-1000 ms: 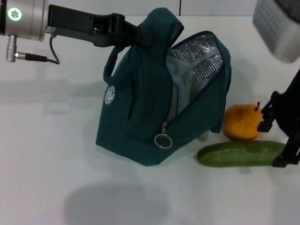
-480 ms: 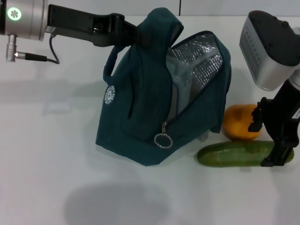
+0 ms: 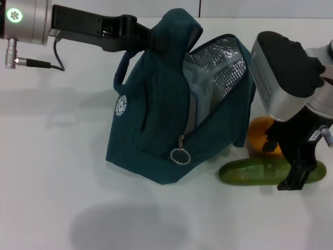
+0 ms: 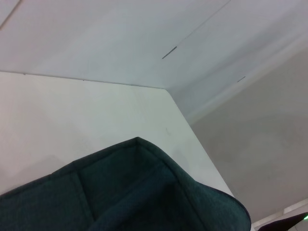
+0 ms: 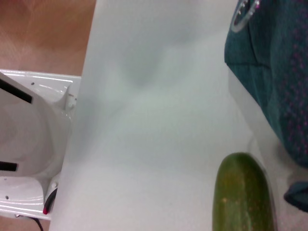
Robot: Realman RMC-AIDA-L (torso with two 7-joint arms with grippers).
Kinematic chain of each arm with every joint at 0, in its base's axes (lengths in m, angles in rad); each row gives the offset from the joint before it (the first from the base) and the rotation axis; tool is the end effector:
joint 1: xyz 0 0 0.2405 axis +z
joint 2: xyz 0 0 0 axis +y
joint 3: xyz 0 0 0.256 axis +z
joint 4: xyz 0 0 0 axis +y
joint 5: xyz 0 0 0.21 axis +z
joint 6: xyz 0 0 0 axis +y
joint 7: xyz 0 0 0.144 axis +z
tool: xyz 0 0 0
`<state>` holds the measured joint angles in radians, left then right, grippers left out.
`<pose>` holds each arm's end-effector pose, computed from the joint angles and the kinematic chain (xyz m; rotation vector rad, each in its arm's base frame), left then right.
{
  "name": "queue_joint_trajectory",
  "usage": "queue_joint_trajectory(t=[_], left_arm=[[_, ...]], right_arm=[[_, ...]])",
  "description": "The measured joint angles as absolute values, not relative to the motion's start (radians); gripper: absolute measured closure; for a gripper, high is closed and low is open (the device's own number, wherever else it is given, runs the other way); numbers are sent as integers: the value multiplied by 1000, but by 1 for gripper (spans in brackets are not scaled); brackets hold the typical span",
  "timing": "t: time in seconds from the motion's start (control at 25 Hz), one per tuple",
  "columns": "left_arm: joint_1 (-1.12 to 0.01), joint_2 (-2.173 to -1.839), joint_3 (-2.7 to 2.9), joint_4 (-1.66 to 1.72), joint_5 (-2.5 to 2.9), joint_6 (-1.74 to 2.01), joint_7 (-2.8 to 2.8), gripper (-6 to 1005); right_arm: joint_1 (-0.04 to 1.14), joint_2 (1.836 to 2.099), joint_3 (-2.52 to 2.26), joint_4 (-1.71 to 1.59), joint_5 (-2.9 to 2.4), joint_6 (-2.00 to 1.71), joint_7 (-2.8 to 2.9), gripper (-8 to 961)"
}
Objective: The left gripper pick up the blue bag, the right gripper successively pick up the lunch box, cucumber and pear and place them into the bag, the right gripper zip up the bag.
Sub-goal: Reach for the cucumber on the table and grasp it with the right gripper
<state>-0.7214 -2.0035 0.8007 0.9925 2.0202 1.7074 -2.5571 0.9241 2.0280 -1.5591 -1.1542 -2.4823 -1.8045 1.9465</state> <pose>-0.1607 0.3805 0.0634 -2.6406 -1.5684 -0.6178 0.1154 0.3482 -0.0245 2.8567 0.2144 0.9074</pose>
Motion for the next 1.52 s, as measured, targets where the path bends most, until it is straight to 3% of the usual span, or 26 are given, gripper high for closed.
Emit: queue_joint_trajectory(t=[1.52], left_arm=[[-730,-2002,801,992,2020,1710,-2551,955]], right_arm=[[863,2028,-1663,-1164,-2477,-1710,1951,84]])
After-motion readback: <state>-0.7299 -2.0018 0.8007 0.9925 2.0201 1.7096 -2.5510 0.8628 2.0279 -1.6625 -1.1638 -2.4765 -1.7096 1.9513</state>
